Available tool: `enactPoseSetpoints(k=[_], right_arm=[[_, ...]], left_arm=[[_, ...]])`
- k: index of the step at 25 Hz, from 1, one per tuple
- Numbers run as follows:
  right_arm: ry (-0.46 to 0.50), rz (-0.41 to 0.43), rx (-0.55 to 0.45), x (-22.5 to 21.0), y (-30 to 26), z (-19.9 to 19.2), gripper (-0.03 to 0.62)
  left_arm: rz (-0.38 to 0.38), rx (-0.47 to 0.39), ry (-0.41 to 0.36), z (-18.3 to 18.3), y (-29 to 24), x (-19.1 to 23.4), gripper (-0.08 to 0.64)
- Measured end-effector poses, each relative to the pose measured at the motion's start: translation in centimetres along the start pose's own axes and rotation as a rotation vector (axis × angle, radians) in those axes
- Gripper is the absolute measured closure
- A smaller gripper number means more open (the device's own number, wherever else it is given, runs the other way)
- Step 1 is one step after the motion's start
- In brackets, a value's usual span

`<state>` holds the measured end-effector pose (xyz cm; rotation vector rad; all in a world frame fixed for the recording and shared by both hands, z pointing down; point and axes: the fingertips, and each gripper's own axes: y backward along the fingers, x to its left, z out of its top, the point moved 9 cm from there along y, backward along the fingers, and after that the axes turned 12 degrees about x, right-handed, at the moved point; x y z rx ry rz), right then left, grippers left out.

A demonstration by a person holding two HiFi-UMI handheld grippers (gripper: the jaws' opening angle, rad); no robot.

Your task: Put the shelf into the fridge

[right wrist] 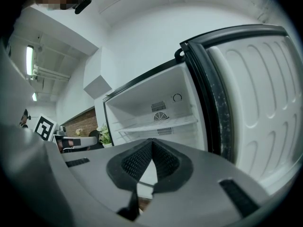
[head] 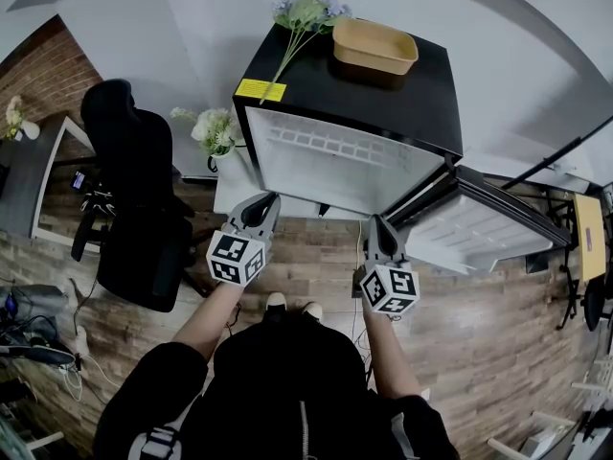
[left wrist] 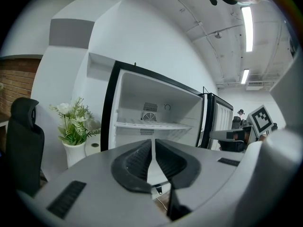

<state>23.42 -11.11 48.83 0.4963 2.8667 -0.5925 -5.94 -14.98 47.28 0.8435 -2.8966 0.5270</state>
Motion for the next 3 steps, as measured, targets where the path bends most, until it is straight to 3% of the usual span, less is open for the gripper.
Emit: enactPoseSetpoints(k=[3], right_arm=[[-0.002,-0.002,0.005,-0.1,-0.05,0.06,0.583]], left_arm=[[0.0,-0.001,0.01,-0.02,-0.04,0.06,0.517]])
